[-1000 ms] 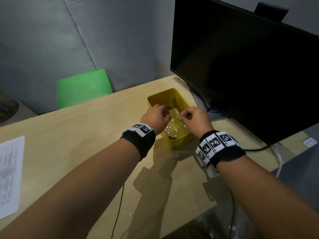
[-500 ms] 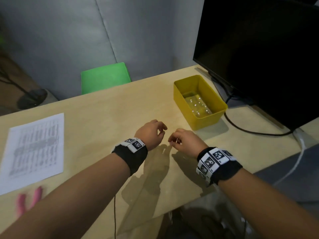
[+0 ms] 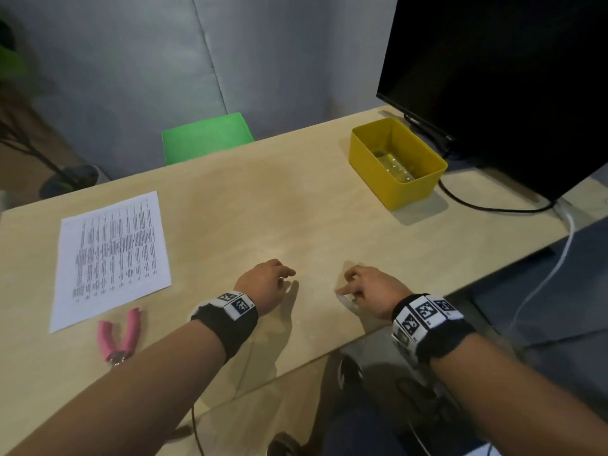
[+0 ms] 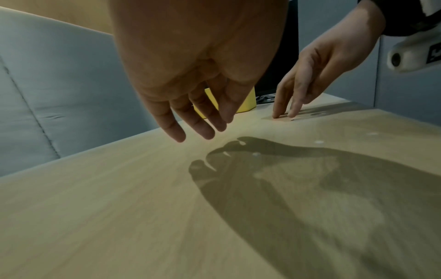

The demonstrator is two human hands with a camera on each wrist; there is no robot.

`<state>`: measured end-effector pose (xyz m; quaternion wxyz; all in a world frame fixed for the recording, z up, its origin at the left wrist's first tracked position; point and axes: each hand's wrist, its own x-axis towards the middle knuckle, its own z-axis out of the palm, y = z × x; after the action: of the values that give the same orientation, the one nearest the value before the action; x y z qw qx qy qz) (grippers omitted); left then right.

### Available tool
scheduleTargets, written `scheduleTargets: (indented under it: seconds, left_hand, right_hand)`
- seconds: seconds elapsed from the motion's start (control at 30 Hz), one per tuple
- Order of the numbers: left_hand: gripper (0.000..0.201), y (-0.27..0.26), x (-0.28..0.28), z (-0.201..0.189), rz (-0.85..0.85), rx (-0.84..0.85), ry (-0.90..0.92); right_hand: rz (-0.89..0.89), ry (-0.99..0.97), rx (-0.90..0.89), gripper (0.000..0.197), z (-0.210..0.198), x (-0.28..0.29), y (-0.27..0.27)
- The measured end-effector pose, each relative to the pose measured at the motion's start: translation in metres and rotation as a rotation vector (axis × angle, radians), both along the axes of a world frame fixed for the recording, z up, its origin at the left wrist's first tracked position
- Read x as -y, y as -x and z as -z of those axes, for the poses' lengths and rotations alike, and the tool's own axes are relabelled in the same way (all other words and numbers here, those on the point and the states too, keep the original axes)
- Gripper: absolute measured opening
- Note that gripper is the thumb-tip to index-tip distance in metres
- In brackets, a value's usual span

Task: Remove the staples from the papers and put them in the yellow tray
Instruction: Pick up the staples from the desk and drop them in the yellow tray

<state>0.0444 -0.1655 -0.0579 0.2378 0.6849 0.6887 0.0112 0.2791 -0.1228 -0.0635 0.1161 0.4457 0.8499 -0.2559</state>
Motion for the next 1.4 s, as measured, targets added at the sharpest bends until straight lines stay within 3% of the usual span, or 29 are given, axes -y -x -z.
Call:
scheduleTargets:
  seconds: [0.47, 0.67, 0.83, 1.03, 1.13, 1.4]
  left_hand:
    - [0.036, 0.021, 0.038, 0.011, 0.116, -0.054, 0.014]
    - [0.036, 0.022, 0.036, 0.013, 0.170, -0.096, 0.022]
    - [0.032, 0.022, 0.034, 0.018, 0.233, -0.204, -0.013]
    - [0.027, 0.022, 0.039, 0.013, 0.459, -0.350, -0.067]
    - [0.037, 0.027, 0.040, 0.022, 0.508, -0.417, -0.111]
    - [0.037, 0.020, 0.029, 0.009, 0.408, -0.308, -0.051]
  right_hand:
    - [0.232, -0.023, -0.052, 0.032, 0.009, 0.018, 0.011]
    - [0.211, -0.126, -0.059, 0.031, 0.007, 0.009, 0.013]
    - [0.073, -0.152, 0.065, 0.032, 0.006, 0.006, 0.010]
    - [-0.056, -0.226, 0.099, 0.037, 0.007, 0.010, 0.007]
    - [-0.102, -0.214, 0.104, 0.039, 0.004, 0.012, 0.003]
    - [-0.034, -0.185, -0.032, 0.035, 0.006, -0.007, 0.002]
